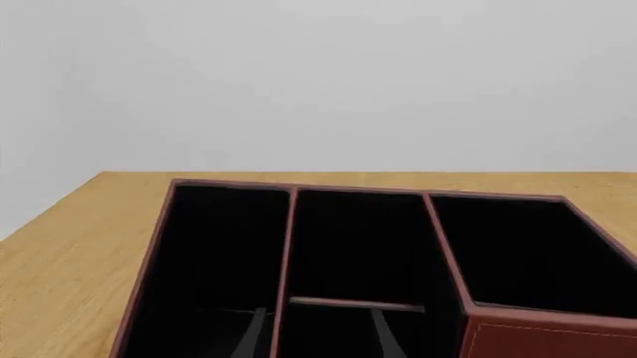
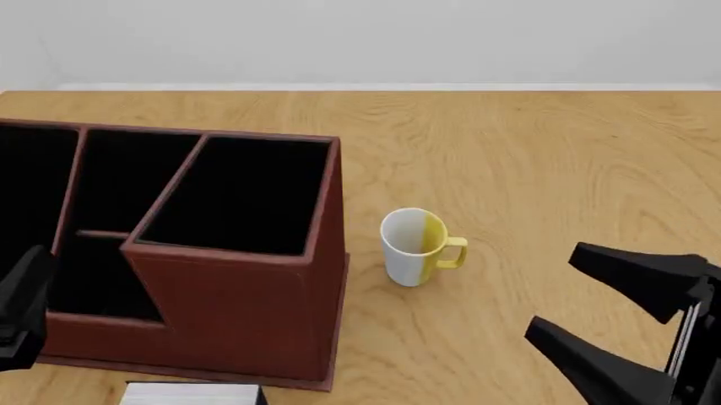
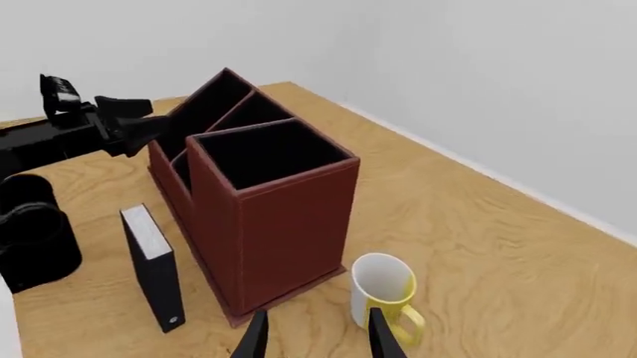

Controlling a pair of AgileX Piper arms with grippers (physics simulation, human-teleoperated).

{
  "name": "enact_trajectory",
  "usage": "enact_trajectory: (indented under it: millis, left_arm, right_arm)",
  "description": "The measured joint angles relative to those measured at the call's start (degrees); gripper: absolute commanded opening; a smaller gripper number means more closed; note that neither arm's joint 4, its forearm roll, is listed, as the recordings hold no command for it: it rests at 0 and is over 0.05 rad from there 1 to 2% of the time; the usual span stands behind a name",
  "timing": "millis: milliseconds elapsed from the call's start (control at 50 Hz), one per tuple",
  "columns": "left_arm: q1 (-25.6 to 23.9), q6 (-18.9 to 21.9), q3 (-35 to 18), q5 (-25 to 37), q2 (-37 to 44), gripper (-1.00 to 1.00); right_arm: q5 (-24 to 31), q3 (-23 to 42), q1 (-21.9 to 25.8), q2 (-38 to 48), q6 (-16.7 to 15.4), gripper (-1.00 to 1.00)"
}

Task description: Pick up the book and place it in the right compartment of the caddy.

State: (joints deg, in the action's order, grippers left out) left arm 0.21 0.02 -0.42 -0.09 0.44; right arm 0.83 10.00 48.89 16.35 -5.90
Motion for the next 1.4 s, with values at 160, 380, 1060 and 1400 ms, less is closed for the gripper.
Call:
enact_trajectory:
  millis: [160,380,1060,1400]
  left_arm:
    - [-0.1,0.0,0.0,-0.1,0.1,1.0]
    - [-0.6,0.0,0.0,-0.1,0.1,1.0]
    - [-0.9,0.0,0.1,-0.3,0.4,1.0]
    - [-0.9,0.0,0.1,-0.2,0.3,1.0]
  right_arm:
    - [-3.9,-0.5,3.8,4.9,-0.2,1.0]
    - [-9.8,-0.5,9.4,12.7,-0.3,1.0]
    - [-25.9,0.1,18.8,31.4,1.5,1.0]
    - [-33.1,1.5,21.5,40.6,2.5,1.0]
